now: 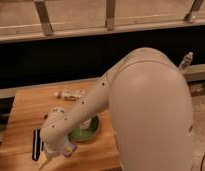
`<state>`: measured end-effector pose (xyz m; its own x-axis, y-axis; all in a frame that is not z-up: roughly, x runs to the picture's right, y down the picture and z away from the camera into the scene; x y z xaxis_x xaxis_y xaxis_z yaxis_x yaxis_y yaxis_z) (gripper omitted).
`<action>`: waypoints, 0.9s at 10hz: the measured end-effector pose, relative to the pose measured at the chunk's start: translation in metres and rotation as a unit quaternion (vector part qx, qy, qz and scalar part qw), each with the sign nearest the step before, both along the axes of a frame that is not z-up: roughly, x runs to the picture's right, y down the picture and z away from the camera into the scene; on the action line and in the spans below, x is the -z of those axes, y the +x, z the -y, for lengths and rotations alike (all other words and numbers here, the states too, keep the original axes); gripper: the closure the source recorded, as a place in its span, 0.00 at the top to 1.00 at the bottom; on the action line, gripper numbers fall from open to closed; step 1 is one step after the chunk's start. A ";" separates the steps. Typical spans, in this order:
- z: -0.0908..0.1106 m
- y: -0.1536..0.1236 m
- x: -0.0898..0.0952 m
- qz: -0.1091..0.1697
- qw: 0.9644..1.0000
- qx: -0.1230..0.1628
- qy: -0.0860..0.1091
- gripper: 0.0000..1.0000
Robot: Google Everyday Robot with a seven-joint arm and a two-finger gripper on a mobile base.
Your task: Place the white sponge in the ceramic cup
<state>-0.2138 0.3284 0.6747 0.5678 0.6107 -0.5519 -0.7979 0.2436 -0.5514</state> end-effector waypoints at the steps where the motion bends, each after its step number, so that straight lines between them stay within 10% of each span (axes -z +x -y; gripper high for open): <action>1: -0.004 0.005 -0.007 -0.005 1.000 0.006 0.002 0.80; 9: 0.002 0.014 -0.041 0.021 0.998 0.040 0.037 0.80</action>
<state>-0.1995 0.3269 0.7162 0.6384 0.6008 -0.4812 -0.7505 0.3473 -0.5622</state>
